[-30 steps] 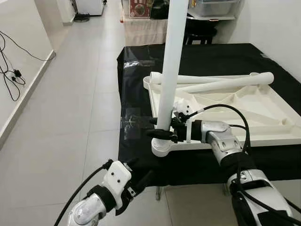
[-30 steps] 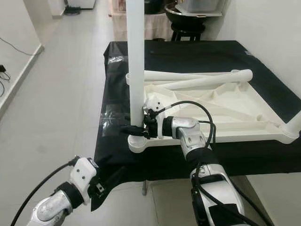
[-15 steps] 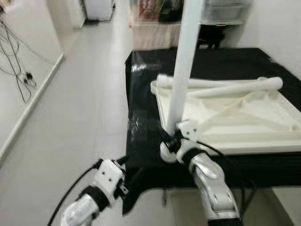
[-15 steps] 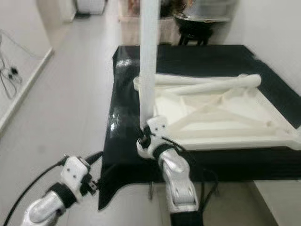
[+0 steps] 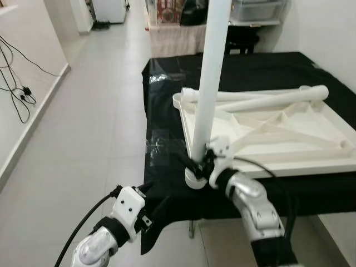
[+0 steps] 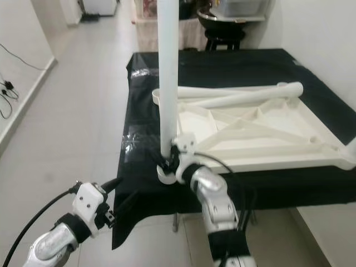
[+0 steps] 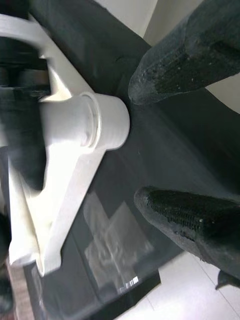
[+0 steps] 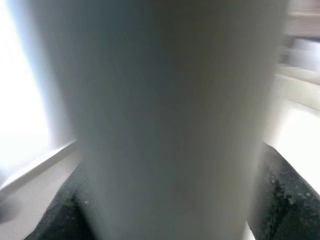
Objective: Building children table
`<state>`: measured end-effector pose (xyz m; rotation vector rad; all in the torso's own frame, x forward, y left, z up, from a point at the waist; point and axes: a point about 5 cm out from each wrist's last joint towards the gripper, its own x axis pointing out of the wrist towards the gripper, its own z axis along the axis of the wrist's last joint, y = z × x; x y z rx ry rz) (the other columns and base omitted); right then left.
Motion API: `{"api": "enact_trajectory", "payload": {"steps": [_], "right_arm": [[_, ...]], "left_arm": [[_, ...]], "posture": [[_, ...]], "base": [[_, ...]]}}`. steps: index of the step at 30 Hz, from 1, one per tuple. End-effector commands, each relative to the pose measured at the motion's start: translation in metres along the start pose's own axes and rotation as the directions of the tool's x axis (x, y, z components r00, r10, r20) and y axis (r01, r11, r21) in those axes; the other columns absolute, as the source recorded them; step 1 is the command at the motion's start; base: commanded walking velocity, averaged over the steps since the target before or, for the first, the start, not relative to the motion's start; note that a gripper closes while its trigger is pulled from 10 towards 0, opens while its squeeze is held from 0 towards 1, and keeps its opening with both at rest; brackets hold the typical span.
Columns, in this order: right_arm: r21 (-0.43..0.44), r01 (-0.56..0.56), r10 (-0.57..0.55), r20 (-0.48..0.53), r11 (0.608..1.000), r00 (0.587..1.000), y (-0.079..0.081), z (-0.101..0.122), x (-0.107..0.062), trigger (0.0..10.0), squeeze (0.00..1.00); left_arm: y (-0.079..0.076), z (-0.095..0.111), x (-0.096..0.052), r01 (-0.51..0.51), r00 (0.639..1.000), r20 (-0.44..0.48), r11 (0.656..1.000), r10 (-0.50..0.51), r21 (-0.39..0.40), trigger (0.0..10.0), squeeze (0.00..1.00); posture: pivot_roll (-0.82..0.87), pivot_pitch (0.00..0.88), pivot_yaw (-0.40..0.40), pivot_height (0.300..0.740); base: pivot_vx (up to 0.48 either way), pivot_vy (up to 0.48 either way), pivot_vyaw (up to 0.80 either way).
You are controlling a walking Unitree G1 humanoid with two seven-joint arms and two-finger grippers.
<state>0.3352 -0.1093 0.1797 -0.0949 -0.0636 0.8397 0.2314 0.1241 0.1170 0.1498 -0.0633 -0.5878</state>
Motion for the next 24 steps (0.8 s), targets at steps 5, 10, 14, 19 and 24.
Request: {"api": "enact_trajectory", "payload": {"steps": [5, 10, 14, 19, 24], "right_arm": [[-0.043, -0.243, 0.240, -0.062, 0.969, 0.969, -0.013, 0.002, -0.002, 10.0, 0.00], [-0.051, -0.374, 0.361, -0.167, 0.926, 0.917, -0.021, -0.004, -0.004, 10.0, 0.00], [-0.008, -0.352, 0.346, -0.161, 0.936, 0.924, -0.034, 0.003, 0.003, 0.0, 0.00], [0.043, -0.367, 0.369, -0.134, 0.929, 0.920, -0.042, 0.004, 0.003, 0.0, 0.00], [0.050, -0.342, 0.346, -0.090, 0.938, 0.934, -0.045, -0.001, -0.006, 0.0, 0.00]], "left_arm": [[-0.002, -0.005, 0.001, 0.001, 1.000, -0.016, 1.000, -0.001, 0.003, 10.0, 0.00], [-0.004, -0.005, 0.003, -0.001, 1.000, -0.012, 1.000, 0.001, -0.001, 10.0, 0.00], [-0.007, -0.004, 0.005, -0.003, 1.000, -0.007, 1.000, 0.003, -0.006, 10.0, 0.00], [-0.009, -0.004, 0.006, 0.000, 1.000, -0.003, 1.000, 0.000, -0.012, 10.0, 0.00], [-0.012, -0.004, 0.006, 0.007, 1.000, 0.000, 1.000, -0.007, -0.022, 10.0, 0.00]], "posture": [[0.02, 0.106, -0.029, 0.740], [0.02, 0.102, -0.041, 0.740], [0.02, 0.102, -0.054, 0.740], [0.01, 0.104, -0.055, 0.740], [-0.01, 0.108, -0.044, 0.740]], "base": [[0.000, 0.000, 0.00], [0.000, 0.000, 0.00], [0.000, 0.000, 0.00], [0.000, 0.000, 0.00], [0.000, 0.000, 0.00]]}}
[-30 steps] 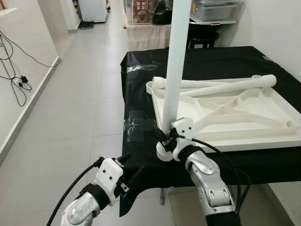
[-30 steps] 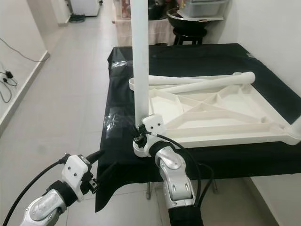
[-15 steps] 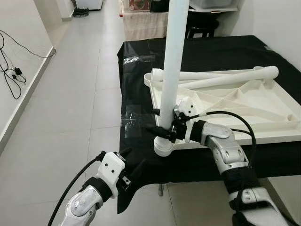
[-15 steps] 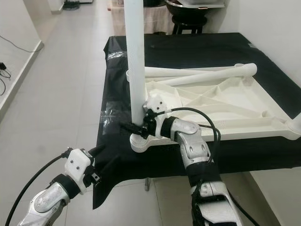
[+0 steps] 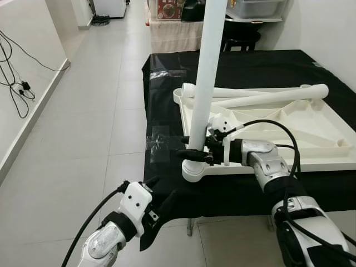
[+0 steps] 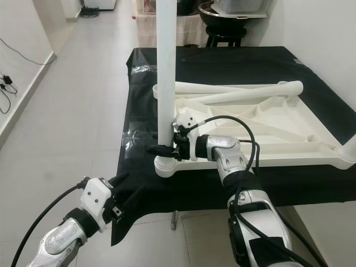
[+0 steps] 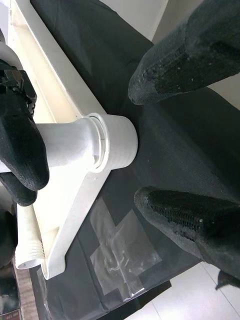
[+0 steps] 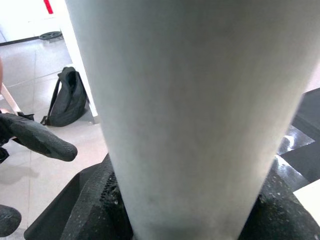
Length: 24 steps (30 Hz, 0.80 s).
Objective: Building children table
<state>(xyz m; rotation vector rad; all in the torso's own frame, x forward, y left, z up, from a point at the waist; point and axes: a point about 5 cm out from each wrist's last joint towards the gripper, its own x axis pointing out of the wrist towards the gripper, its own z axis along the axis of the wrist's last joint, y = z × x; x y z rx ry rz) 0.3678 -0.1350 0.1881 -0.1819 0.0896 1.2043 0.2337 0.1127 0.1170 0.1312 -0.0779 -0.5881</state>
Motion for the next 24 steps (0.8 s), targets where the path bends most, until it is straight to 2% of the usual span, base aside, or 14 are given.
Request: {"api": "enact_trajectory", "payload": {"steps": [1, 8, 9, 10, 11, 12, 13, 14, 15, 17, 18, 20, 23, 24], "right_arm": [[0.038, 0.019, -0.021, 0.054, 0.999, 0.998, 0.000, -0.006, -0.008, 0.0, 0.00], [0.024, 0.121, -0.124, 0.125, 0.992, 0.984, 0.008, -0.012, -0.015, 0.0, 0.00], [0.133, 0.428, -0.441, 0.087, 0.894, 0.893, 0.028, -0.037, 0.003, 0.0, 0.00], [0.201, 0.655, -0.671, 0.018, 0.729, 0.741, 0.043, -0.053, 0.005, 0.0, 0.00], [0.201, 0.655, -0.671, 0.018, 0.729, 0.741, 0.043, -0.053, 0.005, 0.0, 0.00], [0.204, 0.733, -0.741, -0.047, 0.649, 0.670, 0.065, -0.064, 0.009, 0.0, 0.00], [0.204, 0.733, -0.741, -0.047, 0.649, 0.670, 0.065, -0.064, 0.009, 0.0, 0.00], [0.086, 0.760, -0.761, -0.023, 0.644, 0.648, 0.074, -0.057, 0.011, 0.0, 0.00], [0.040, 0.694, -0.695, 0.022, 0.719, 0.719, 0.069, -0.047, 0.016, 0.0, 0.00], [0.064, 0.702, -0.703, -0.007, 0.709, 0.711, 0.062, -0.052, 0.014, 0.0, 0.00], [0.107, 0.717, -0.716, -0.053, 0.689, 0.696, 0.057, -0.062, 0.011, 0.0, 0.00], [0.057, 0.701, -0.702, -0.020, 0.711, 0.712, 0.059, -0.055, 0.018, 0.0, 0.00], [0.042, 0.696, -0.696, -0.008, 0.717, 0.718, 0.060, -0.052, 0.019, 0.0, 0.00], [0.044, 0.699, -0.699, -0.006, 0.714, 0.715, 0.060, -0.051, 0.020, 4.9, 0.00]], "left_arm": [[-0.004, -0.005, -0.002, 0.009, 1.000, -0.019, 1.000, -0.009, -0.008, 10.0, 0.00], [-0.004, -0.005, -0.004, 0.014, 1.000, -0.020, 1.000, -0.014, -0.011, 10.0, 0.00], [-0.001, -0.004, -0.005, 0.011, 1.000, -0.019, 1.000, -0.012, -0.012, 10.0, 0.00], [0.001, -0.004, -0.007, 0.010, 1.000, -0.019, 1.000, -0.010, -0.012, 10.0, 0.00], [0.001, -0.004, -0.007, 0.010, 1.000, -0.019, 1.000, -0.010, -0.012, 10.0, 0.00], [0.003, -0.004, -0.007, 0.007, 1.000, -0.019, 1.000, -0.008, -0.012, 10.0, 0.00], [0.003, -0.004, -0.007, 0.007, 1.000, -0.019, 1.000, -0.008, -0.012, 10.0, 0.00], [0.004, -0.004, -0.008, 0.007, 1.000, -0.020, 1.000, -0.007, -0.010, 10.0, 0.00], [0.006, -0.005, -0.008, 0.008, 1.000, -0.023, 1.000, -0.009, -0.007, 10.0, 0.00], [0.006, -0.005, -0.007, 0.017, 1.000, -0.024, 1.000, -0.017, -0.010, 10.0, 0.00], [0.006, -0.005, -0.005, 0.028, 0.999, -0.025, 1.000, -0.028, -0.014, 10.0, 0.00], [0.008, -0.005, -0.005, 0.033, 0.999, -0.028, 0.999, -0.033, -0.006, 10.0, 0.00], [0.009, -0.005, -0.005, 0.034, 0.999, -0.028, 0.999, -0.034, -0.004, 10.0, 0.00], [0.009, -0.005, -0.005, 0.018, 0.999, -0.027, 1.000, -0.018, -0.004, 10.0, 0.00]], "posture": [[-0.01, 0.108, -0.044, 0.740], [-0.02, 0.118, -0.045, 0.740], [-0.04, 0.133, -0.037, 0.740], [-0.04, 0.133, -0.037, 0.740], [-0.04, 0.133, -0.037, 0.740], [-0.04, 0.142, -0.024, 0.740], [-0.04, 0.142, -0.024, 0.740], [-0.04, 0.142, -0.024, 0.740], [-0.07, 0.132, -0.004, 0.740], [-0.04, 0.125, -0.018, 0.740], [-0.04, 0.125, -0.018, 0.740], [-0.04, 0.121, -0.015, 0.740], [-0.04, 0.122, -0.013, 0.740], [-0.04, 0.122, -0.016, 0.740]], "base": [[0.000, 0.000, 0.00], [0.000, 0.000, 0.00], [0.000, 0.000, 0.00], [0.000, 0.000, 0.00], [0.000, 0.000, 0.00], [0.000, 0.000, 0.00], [0.000, 0.000, 0.00], [0.000, 0.000, 0.00], [0.000, 0.000, 0.00], [0.000, 0.000, 0.00], [0.000, 0.000, 0.00], [0.000, 0.000, 0.00], [0.000, 0.000, 0.00], [0.000, 0.000, 0.00]]}}
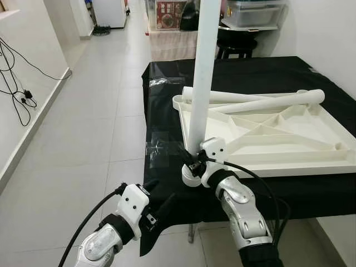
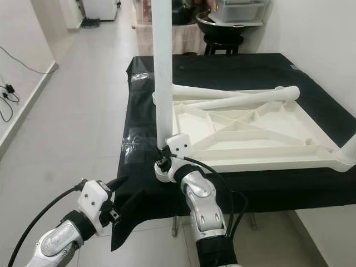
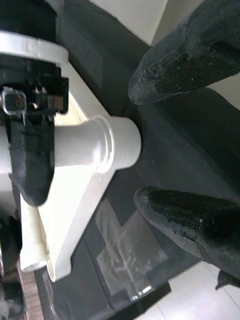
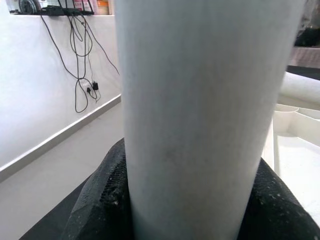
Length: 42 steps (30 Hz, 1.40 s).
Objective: Building children table
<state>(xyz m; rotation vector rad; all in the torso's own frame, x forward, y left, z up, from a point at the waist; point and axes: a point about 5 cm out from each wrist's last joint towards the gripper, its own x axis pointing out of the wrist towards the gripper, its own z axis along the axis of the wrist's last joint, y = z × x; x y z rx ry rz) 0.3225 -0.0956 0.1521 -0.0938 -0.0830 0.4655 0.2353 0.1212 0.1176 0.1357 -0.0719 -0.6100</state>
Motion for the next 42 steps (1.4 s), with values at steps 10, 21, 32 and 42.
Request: {"api": "enact_trajectory", "payload": {"steps": [10, 21, 32, 42], "right_arm": [[0.097, -0.486, 0.481, 0.071, 0.868, 0.874, -0.009, 0.018, -0.003, 10.0, 1.00], [0.073, -0.672, 0.675, -0.041, 0.737, 0.736, -0.053, 0.032, 0.021, 7.8, 0.00], [0.118, -0.730, 0.737, -0.021, 0.673, 0.675, -0.060, 0.024, 0.016, 0.0, 0.00], [0.108, -0.523, 0.526, 0.009, 0.845, 0.851, -0.053, 0.006, -0.001, 0.0, 0.00]], "left_arm": [[-0.001, -0.006, 0.003, -0.020, 1.000, -0.018, 1.000, 0.020, -0.011, 10.0, 0.00], [-0.001, -0.007, 0.005, -0.025, 1.000, -0.020, 1.000, 0.025, -0.015, 10.0, 0.00], [-0.003, -0.008, 0.005, -0.028, 0.999, -0.017, 0.999, 0.028, -0.021, 10.0, 0.00], [-0.005, -0.007, 0.003, -0.024, 1.000, -0.013, 0.999, 0.024, -0.029, 10.0, 0.00]], "posture": [[-0.03, 0.103, -0.020, 0.740], [0.00, 0.087, -0.041, 0.740], [-0.01, 0.089, -0.039, 0.740], [-0.03, 0.106, -0.051, 0.740]], "base": [[0.000, 0.000, 0.00], [0.000, 0.000, 0.00], [0.000, 0.000, 0.00], [0.000, 0.000, 0.00]]}}
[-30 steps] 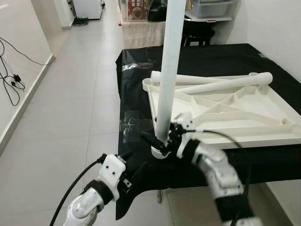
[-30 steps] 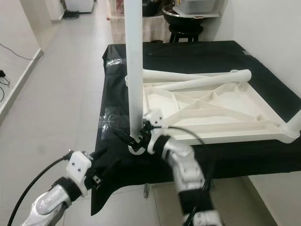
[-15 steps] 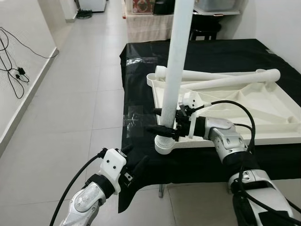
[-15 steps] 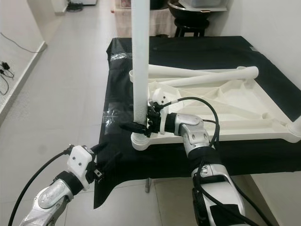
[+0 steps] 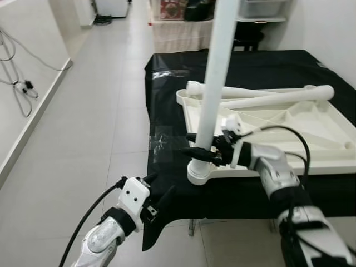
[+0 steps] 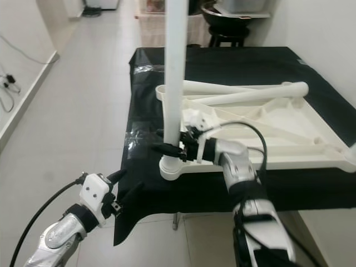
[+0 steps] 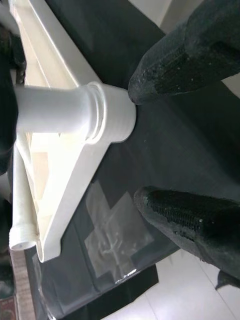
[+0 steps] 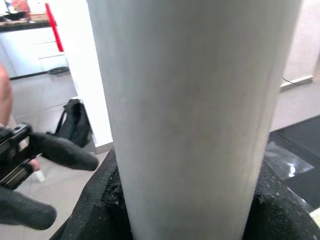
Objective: Building children table
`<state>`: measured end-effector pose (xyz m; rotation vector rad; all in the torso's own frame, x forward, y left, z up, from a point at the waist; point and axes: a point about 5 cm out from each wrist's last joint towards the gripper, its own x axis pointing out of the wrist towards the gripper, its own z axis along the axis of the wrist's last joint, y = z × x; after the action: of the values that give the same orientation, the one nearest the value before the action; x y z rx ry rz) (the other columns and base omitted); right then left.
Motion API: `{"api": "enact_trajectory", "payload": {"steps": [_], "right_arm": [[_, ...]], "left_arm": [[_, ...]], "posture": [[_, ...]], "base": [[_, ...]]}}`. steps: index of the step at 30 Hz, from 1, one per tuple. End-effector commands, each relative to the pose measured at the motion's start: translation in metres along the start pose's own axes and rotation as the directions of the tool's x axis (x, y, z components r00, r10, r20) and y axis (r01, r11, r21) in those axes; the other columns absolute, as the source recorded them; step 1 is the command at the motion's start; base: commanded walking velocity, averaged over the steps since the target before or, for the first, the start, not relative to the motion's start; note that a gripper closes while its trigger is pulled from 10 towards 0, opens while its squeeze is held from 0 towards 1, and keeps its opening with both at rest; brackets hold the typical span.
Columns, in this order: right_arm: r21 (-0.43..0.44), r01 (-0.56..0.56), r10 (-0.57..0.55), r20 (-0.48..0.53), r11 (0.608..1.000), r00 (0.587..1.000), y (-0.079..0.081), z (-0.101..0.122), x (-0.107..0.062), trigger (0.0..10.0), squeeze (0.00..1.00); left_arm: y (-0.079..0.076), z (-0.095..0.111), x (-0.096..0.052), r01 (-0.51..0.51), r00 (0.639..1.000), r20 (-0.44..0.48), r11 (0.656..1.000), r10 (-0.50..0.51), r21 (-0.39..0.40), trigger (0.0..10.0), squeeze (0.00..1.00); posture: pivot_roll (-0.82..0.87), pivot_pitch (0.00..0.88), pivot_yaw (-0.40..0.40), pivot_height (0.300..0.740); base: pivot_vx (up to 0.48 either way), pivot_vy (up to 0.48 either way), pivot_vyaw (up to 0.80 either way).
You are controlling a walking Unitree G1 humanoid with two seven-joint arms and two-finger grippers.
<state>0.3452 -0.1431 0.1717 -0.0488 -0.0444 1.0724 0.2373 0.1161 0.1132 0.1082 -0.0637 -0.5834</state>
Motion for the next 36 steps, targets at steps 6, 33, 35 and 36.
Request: {"api": "enact_trajectory", "payload": {"steps": [6, 33, 35, 36], "right_arm": [[-0.138, 0.467, -0.478, -0.066, 0.874, 0.876, 0.064, -0.038, 0.024, 0.0, 0.00], [-0.064, -0.128, 0.122, -0.079, 0.990, 0.989, 0.028, 0.002, 0.017, 10.0, 0.00], [-0.064, -0.128, 0.122, -0.079, 0.990, 0.989, 0.028, 0.002, 0.017, 10.0, 0.00], [-0.037, -0.169, 0.165, -0.107, 0.985, 0.981, 0.021, 0.000, 0.016, 10.0, 0.00]], "left_arm": [[0.004, -0.002, -0.005, -0.001, 1.000, -0.012, 1.000, 0.001, -0.001, 10.0, 0.00], [0.003, -0.003, -0.004, 0.001, 1.000, -0.029, 1.000, 0.000, 0.030, 10.0, 0.00], [0.003, -0.003, -0.004, 0.001, 1.000, -0.029, 1.000, 0.000, 0.030, 10.0, 0.00], [0.000, -0.003, -0.007, 0.013, 0.999, -0.043, 0.999, -0.011, 0.047, 10.0, 0.00]], "posture": [[-0.05, 0.108, -0.012, 0.740], [0.01, 0.094, -0.029, 0.740], [0.01, 0.094, -0.029, 0.740], [0.03, 0.096, -0.032, 0.740]], "base": [[0.000, 0.000, 0.00], [0.000, 0.000, 0.00], [0.000, 0.000, 0.00], [0.000, 0.000, 0.00]]}}
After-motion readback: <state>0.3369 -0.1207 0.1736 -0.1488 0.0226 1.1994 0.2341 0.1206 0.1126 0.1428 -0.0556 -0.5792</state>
